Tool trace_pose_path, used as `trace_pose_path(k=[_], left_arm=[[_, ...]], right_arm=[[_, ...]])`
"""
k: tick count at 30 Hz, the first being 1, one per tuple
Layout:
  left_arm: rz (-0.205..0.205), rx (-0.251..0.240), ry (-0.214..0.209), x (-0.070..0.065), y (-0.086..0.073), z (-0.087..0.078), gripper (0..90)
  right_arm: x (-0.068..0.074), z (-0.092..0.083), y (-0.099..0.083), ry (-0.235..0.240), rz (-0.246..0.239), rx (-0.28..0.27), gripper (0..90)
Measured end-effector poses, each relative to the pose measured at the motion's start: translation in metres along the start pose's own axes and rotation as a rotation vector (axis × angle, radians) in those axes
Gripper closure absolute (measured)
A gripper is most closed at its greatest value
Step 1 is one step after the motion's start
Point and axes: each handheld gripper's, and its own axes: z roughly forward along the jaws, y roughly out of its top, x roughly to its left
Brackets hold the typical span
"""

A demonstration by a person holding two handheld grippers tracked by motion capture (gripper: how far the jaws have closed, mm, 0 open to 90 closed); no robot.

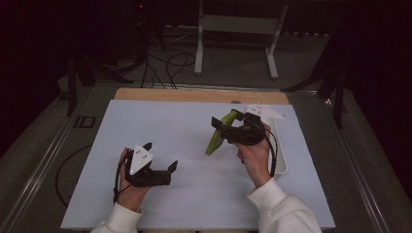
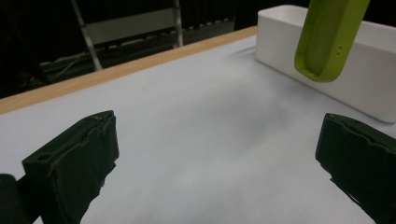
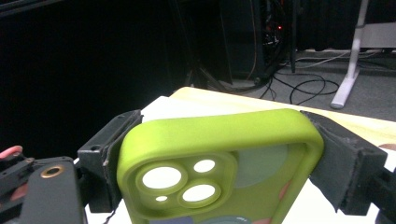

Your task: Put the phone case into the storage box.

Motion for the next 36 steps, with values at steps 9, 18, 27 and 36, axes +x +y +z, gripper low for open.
trace_pose_path(k=[9,18,27,36], left_arm=[[0.002,-0.027,0.009,0.013,-0.004,-0.011,0.0],[-0.005,-0.036,0.02,0.024,-0.012,-0.019,0.0],[-0.012,-0.029,0.054,0.035,-0.028,-0.032,0.0],[-0.019,-0.026,0.065,0.04,-0.038,-0.039,0.0]], right_arm=[[-0.004,-0.001,0.004,-0.021,0.001,-0.003,17.0],[-0.007,-0.002,0.006,-0.032,0.001,-0.004,17.1],[-0.009,-0.004,0.008,-0.041,0.001,-0.006,17.1],[-0.014,-0.004,0.01,-0.058,-0.001,-0.01,17.1]])
